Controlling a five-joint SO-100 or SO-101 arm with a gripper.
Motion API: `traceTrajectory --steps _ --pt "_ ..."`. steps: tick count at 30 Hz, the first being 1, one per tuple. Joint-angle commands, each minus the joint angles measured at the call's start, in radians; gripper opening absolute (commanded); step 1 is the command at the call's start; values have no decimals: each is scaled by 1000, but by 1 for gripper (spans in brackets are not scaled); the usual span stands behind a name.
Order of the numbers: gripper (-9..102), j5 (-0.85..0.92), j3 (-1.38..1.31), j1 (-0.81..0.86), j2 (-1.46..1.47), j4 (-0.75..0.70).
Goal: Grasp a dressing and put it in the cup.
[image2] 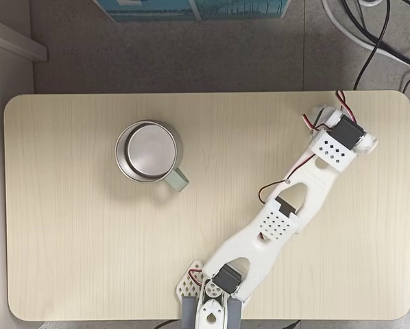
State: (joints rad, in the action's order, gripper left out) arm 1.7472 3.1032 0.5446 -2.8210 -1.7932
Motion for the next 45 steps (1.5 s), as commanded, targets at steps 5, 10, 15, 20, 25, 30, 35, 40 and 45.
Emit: traceTrajectory --steps 5,10,15,20,25,30,35,40,45 --pt "0 3 74 -8 9 -37" --pt "0 0 74 -8 11 -38" --pt "0 -9 -58 -11 129 -44" --pt "0 -28 -276 -35 353 -43" --pt "0 -44 -482 -57 595 -43" --pt "0 -83 -626 -74 811 -41" --pt "0 -126 -778 -91 1031 -41" --pt "0 -173 -907 -126 1238 -40" --pt "0 -307 -996 -232 1373 -38"
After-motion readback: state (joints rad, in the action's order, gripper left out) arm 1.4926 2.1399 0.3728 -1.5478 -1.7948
